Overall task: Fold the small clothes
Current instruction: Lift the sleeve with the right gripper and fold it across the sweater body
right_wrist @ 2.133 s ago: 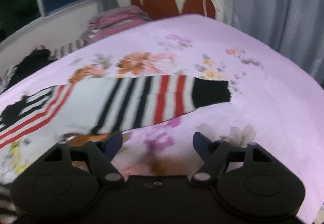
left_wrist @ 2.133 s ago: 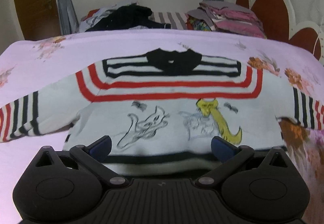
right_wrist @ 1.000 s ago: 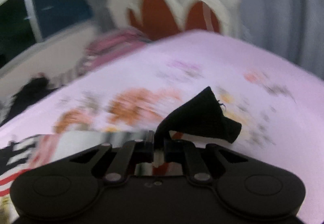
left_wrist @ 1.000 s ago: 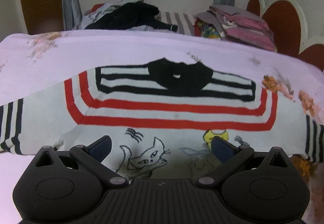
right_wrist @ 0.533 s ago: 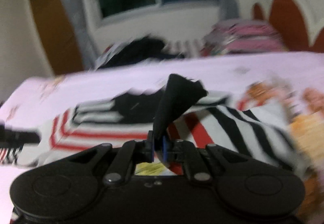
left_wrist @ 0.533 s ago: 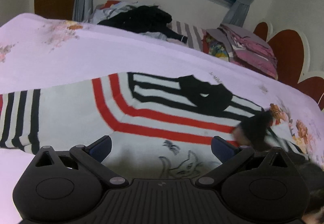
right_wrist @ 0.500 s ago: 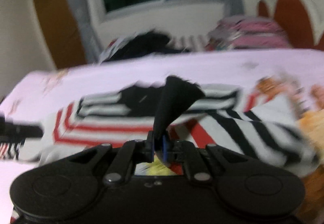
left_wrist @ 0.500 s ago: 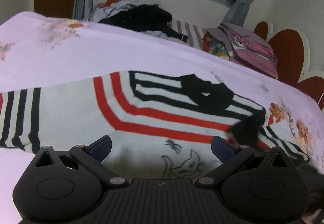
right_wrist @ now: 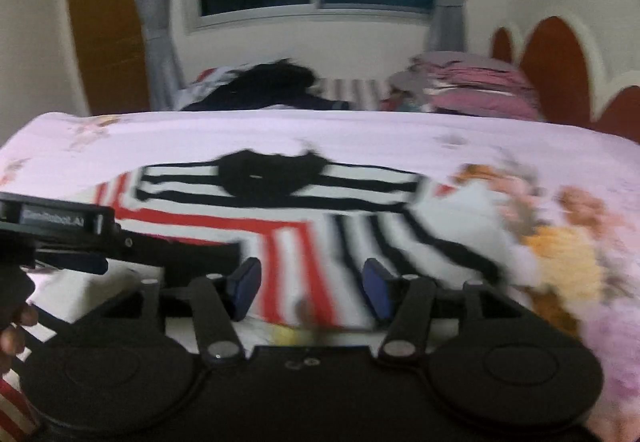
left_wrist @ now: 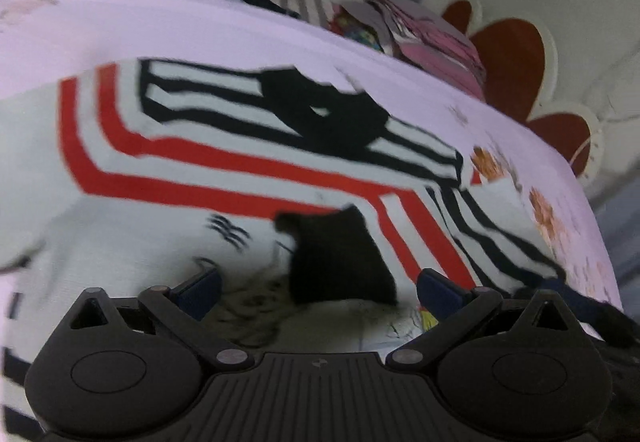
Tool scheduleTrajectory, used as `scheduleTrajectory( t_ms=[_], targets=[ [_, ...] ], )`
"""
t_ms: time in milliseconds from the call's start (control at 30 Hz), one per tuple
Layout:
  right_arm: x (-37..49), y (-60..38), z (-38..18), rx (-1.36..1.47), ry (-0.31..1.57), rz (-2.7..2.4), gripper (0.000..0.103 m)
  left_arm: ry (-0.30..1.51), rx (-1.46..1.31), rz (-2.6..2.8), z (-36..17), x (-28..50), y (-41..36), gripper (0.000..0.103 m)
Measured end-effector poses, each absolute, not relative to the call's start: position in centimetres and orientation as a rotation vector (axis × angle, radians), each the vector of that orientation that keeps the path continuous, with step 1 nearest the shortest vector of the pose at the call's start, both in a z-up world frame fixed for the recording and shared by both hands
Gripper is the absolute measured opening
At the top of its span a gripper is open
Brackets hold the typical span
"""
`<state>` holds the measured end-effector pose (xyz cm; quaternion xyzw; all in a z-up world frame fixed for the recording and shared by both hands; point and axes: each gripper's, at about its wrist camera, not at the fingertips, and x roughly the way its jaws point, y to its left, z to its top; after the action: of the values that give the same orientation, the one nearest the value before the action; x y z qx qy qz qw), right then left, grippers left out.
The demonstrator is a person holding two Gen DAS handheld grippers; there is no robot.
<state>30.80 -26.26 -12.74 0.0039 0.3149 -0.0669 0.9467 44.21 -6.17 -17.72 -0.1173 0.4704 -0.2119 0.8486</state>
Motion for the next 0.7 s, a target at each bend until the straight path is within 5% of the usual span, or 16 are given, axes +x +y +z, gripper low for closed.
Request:
scheduleTrajectory(
  t_ms=[633, 700],
  targets=[
    [29.6, -34.8, -17.2, 0.180, 0.742, -0.315, 0.062, 0.891, -0.198, -0.463, -19.5, 43.9, -9.7, 0.100],
    [29.7, -34.7, -17.2, 0.182, 0.741, -0.309, 0.062, 0.898, -0.200, -0.463, -19.7, 44.0, -9.5, 0.091]
  ],
)
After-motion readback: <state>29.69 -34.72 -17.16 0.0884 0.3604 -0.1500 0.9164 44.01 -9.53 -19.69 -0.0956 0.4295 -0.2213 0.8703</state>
